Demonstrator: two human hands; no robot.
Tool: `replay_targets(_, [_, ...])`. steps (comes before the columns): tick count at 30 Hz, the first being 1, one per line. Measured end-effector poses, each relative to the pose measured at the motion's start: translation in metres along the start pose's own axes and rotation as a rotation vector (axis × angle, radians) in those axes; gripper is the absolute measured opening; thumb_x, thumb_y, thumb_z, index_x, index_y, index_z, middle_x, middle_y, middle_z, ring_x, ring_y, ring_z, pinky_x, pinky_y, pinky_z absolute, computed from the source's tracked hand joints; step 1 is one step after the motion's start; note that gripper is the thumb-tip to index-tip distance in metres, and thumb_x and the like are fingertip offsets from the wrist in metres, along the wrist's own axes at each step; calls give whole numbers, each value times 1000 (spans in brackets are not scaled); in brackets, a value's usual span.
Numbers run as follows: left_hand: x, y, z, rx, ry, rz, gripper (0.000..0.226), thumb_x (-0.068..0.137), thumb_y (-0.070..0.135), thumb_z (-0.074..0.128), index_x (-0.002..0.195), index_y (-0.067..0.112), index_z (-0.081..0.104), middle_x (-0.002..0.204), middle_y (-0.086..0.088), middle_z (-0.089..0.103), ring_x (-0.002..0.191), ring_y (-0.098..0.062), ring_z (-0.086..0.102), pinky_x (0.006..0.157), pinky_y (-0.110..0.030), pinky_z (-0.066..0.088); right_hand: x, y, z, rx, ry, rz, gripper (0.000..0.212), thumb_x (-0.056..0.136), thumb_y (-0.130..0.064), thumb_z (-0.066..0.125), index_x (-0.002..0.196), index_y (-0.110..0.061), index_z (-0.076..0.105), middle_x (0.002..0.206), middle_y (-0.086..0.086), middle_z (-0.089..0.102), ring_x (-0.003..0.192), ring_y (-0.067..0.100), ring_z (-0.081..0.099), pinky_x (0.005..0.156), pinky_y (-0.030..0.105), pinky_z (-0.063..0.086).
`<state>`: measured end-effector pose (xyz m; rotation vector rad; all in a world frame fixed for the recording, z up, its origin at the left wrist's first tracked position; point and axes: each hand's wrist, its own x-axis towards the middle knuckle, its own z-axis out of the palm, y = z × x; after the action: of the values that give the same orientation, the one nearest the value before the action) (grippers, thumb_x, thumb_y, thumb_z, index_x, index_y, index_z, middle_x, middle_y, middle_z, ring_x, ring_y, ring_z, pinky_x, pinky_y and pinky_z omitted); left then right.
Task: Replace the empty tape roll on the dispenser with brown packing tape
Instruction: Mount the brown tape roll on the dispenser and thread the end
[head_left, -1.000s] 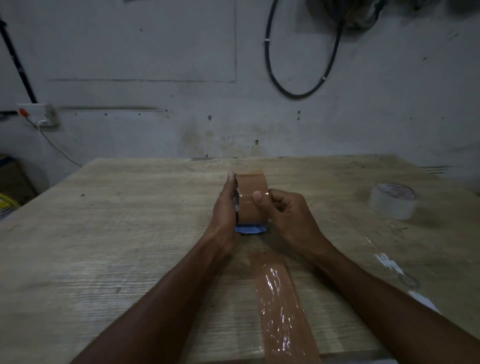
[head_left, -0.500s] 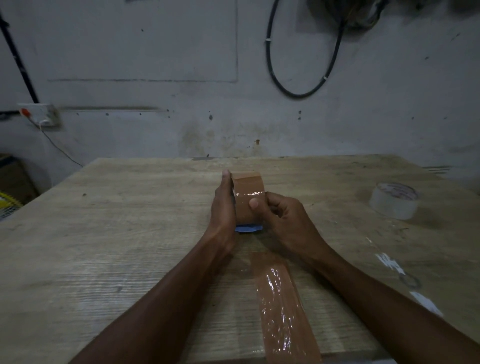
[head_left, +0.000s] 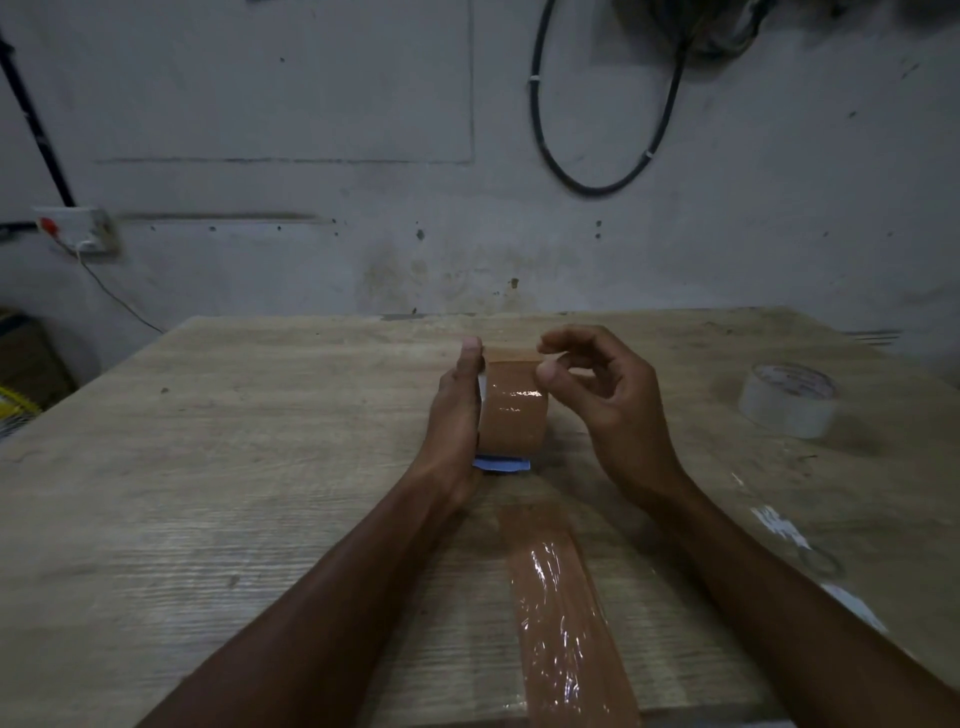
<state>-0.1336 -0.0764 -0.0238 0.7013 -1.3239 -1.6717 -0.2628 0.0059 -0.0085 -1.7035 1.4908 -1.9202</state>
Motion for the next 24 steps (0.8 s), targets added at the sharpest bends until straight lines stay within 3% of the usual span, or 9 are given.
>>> replay_targets(5, [-1,0,0,27,-45,-7,55,98,60,37,109,18,71,100,-16,76,80,-26,73,69,-36,57,0,-1,-1,-44,-48,-11,30,87,-29,69,114,-17,70,109,-4,72,95,13,69,86,44,58])
replay_targets(9, [-2,1,2,37,-31,-16,52,97,60,38,110,21,70,105,-18,75,90,-32,72,84,-48,56,2,-1,-2,-72,-45,-27,20,88,-30,68,107,-23,72,108,-7,72,95,9,69,84,35,58])
replay_targets(14, [-2,0,3,61,-40,-28,51,98,62,38,107,23,70,104,-17,75,92,-34,71,92,-58,53,5,0,-6,-133,-12,-84,12,89,-17,71,99,-15,75,99,-3,74,91,9,69,79,24,56])
replay_targets(17, [0,-2,1,57,-48,-56,52,96,64,40,110,23,68,108,-18,74,94,-33,71,89,-54,55,6,1,-6,-154,16,-126,7,87,-15,72,94,-15,75,94,-4,74,87,11,69,75,25,55])
replay_targets(19, [0,-1,1,27,-47,-100,66,88,72,47,122,19,66,115,-19,71,98,-33,71,82,-49,56,6,0,-5,-198,32,-159,6,88,-14,72,93,-14,74,91,-3,73,84,11,68,73,24,55])
replay_targets(21, [-1,2,3,-21,-87,-138,69,83,71,53,121,15,67,110,-16,73,94,-29,72,79,-44,56,6,0,-5,-221,59,-163,4,89,-14,71,93,-14,73,90,-1,72,83,11,68,73,22,55])
replay_targets(24, [-4,5,4,-50,-193,-136,46,88,58,49,103,18,67,88,-5,79,82,-21,76,82,-43,58,8,1,-6,-230,109,-131,1,91,-14,69,91,-13,71,87,-2,70,82,13,67,73,29,57])
